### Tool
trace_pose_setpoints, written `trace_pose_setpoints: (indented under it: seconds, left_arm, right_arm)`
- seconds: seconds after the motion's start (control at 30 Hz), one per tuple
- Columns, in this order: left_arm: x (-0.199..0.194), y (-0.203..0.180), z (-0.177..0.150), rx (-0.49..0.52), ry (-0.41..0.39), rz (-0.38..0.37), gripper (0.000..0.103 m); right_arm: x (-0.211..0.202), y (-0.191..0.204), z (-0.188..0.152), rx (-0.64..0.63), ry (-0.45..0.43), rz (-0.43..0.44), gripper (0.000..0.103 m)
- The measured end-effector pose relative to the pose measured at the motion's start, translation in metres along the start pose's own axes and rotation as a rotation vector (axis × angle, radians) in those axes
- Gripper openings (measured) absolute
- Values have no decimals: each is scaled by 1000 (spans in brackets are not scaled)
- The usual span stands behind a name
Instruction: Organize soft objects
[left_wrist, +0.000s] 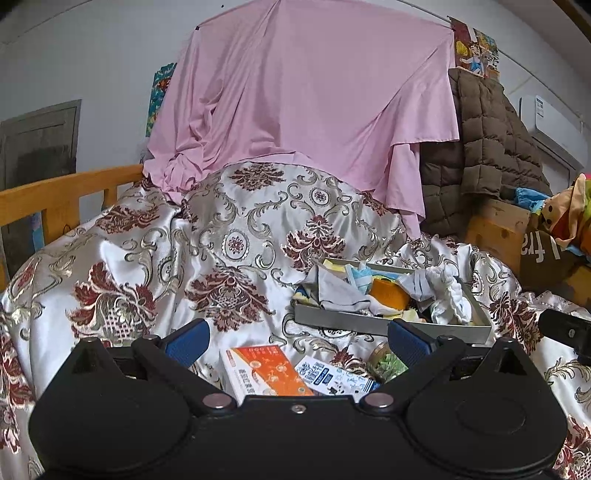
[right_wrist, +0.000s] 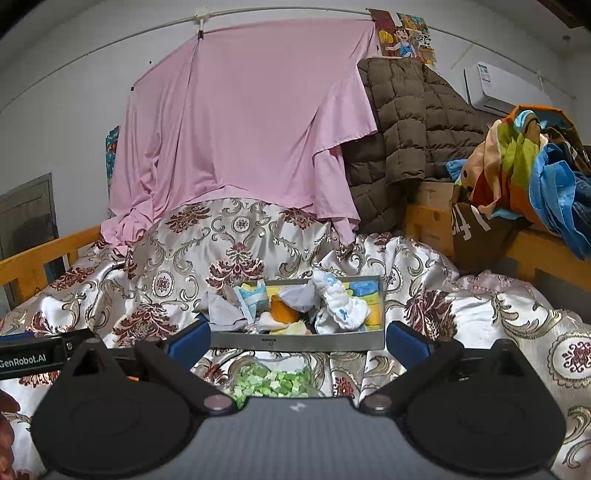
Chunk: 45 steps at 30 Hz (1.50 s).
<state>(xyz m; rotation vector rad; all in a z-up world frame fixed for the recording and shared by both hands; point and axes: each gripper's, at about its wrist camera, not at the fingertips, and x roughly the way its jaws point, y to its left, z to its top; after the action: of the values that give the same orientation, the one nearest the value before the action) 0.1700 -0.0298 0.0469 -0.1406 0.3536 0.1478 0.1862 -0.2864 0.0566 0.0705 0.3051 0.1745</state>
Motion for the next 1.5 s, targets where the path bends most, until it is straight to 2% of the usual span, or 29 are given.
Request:
trace_pose_setpoints:
  seconds: [0.3,1.1,1.5]
  left_arm:
    - [-1,9,-11,-10,16,2,102]
    - [-14,20,-30,9,-8,2,102]
    - [-23,23,-40,24,5,-4,102]
  right_arm:
    - [-5,7,-8,0,17,-1,103]
    - [-18,26,-33,-9,59,-9,103]
    - [-26,29,-44,18,72,-56,103]
